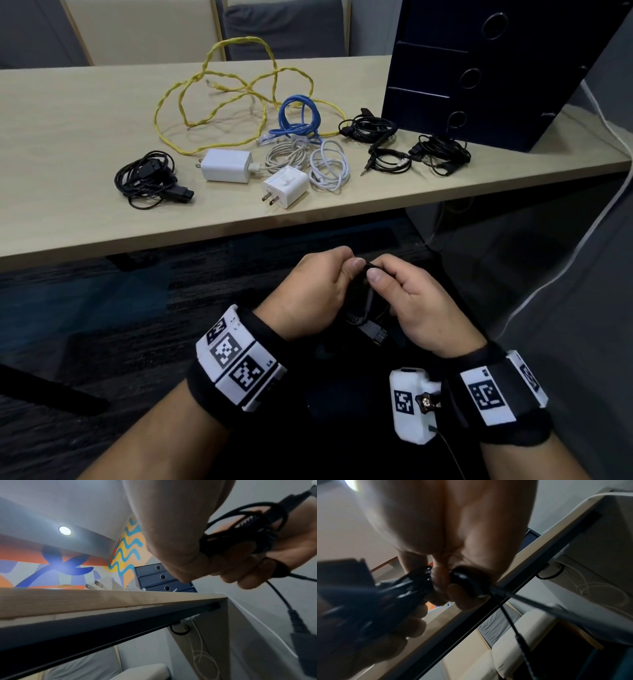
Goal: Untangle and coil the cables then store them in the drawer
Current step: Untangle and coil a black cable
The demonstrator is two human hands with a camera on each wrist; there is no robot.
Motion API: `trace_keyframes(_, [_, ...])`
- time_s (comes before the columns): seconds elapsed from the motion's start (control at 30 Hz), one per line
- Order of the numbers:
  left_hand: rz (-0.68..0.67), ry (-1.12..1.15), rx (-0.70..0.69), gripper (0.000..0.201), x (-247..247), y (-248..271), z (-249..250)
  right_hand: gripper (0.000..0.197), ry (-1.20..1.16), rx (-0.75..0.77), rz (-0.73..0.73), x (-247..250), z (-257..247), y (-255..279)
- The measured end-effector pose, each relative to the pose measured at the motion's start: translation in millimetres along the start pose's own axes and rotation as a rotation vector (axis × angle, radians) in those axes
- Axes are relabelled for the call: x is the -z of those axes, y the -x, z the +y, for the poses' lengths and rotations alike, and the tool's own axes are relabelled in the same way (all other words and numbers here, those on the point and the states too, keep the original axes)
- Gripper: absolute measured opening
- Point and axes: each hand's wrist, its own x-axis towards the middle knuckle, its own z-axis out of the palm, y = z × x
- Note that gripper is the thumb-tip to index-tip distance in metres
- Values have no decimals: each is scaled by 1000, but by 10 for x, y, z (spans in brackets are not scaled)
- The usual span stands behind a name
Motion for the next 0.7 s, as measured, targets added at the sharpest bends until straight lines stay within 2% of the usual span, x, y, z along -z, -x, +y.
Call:
trace_keyframes(0.1, [29, 71, 17, 35, -31, 1, -12, 32, -89, 5, 25, -2, 22, -16])
trace_keyframes(0.13, [15, 96, 32, 34, -37, 6, -20, 28, -87, 1, 21, 7, 26, -22])
trace_keyframes(0.23, [-87, 82, 86, 32, -15, 14, -48, 10, 103, -11, -12, 36, 3, -49])
trace_keyframes(0.3, [-146, 34, 95, 23, 6, 11, -75, 12, 240, -17, -31, 52, 12, -65])
trace_keyframes(0.37, [-170, 74, 106, 6, 16, 8, -74, 14, 343, -18, -57, 72, 6, -72])
trace_keyframes(0.43, [-166, 107, 117, 28, 21, 9, -60, 14, 404, -11, -120, 80, -20, -73])
trace_keyframes(0.5, [-138, 57, 107, 31, 41, 9, -32, 13, 409, 13, -156, 77, -61, -67])
trace_keyframes(0.57, [-85, 57, 98, 22, 73, 8, -21, 12, 297, 24, -123, 88, -44, -67])
trace_keyframes(0.7, [28, 339, 177, 21, 119, 13, -98, 16, -146, -74, -54, 152, 157, -54])
